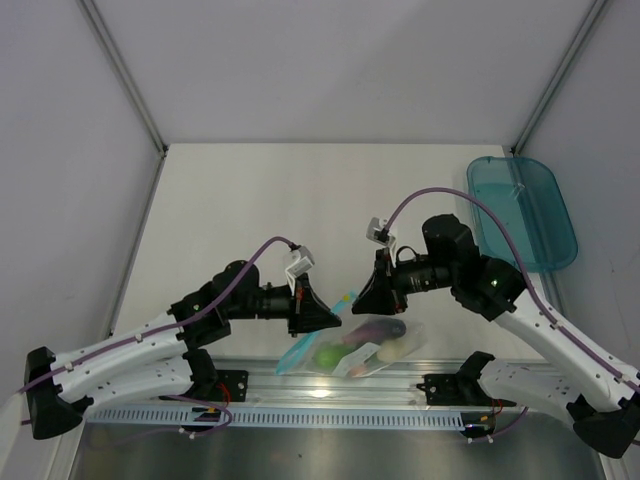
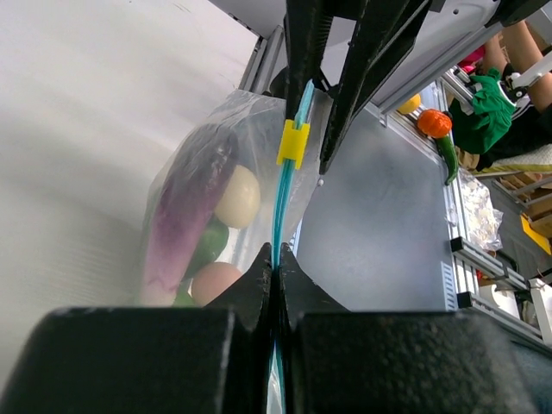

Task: Place the food in the zip-top bag and seal the zipper
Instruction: Adjust the zipper food storage bag at the center of the board.

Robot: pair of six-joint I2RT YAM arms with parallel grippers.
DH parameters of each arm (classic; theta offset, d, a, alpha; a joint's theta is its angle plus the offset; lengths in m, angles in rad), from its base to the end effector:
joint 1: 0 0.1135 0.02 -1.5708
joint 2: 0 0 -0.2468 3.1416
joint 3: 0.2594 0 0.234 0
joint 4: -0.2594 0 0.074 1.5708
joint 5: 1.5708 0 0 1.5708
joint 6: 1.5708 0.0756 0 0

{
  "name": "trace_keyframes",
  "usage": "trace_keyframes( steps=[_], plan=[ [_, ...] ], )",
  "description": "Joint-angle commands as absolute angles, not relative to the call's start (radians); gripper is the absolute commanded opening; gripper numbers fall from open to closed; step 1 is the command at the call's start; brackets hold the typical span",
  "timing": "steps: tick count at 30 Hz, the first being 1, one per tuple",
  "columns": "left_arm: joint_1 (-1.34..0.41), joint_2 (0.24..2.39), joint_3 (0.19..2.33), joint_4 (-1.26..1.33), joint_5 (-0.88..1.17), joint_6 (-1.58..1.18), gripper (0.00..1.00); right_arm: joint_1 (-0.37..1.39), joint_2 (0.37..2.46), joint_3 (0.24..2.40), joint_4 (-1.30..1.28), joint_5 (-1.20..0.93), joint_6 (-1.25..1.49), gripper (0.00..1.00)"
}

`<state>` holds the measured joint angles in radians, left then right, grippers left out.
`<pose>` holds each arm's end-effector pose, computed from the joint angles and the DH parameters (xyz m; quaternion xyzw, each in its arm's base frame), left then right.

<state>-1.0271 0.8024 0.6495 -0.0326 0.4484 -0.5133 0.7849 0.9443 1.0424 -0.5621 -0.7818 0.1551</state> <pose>0.0862 -0.2060 0.2896 0.3280 0.6896 -0.5563 0.3278 0.1100 0.1852 0.3382 -0.4340 0.6859 0.5091 0.2864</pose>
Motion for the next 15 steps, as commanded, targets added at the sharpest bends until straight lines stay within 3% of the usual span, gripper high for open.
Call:
trace_keyframes(
  steps=[1, 2, 3, 6, 7, 9, 15],
  plan=[
    [-1.026, 0.807, 0.701, -0.02, 0.468, -0.486, 0.01, 0.781, 0.963, 1.075, -0.528, -0.85, 0.135, 0.17],
    [-1.026, 0.808, 0.703, -0.02, 0.469, -0.485, 0.01, 0.781, 0.969, 1.077, -0.529, -0.853, 0.132, 0.13],
    [-1.026, 0.813, 0.706, -0.018, 0.471, -0.483, 0.01, 0.781, 0.979, 1.078, -0.532, -0.851, 0.127, 0.0],
    [-1.025, 0.804, 0.707, -0.017, 0.454, -0.486, 0.05, 0.781, 0.974, 1.088, -0.548, -0.802, 0.127, 0.0],
    [-1.025, 0.786, 0.704, -0.017, 0.44, -0.488, 0.28, 0.782, 0.963, 1.086, -0.545, -0.792, 0.132, 0.0],
    [-1.017, 0.758, 0.689, -0.006, 0.397, -0.508, 0.51, 0.782, 0.944, 1.068, -0.515, -0.762, 0.153, 0.0],
    [-0.983, 0.673, 0.612, 0.167, 0.347, -0.575, 0.59, 0.81, 0.885, 1.031, -0.456, -0.712, 0.21, 0.0]
  ],
)
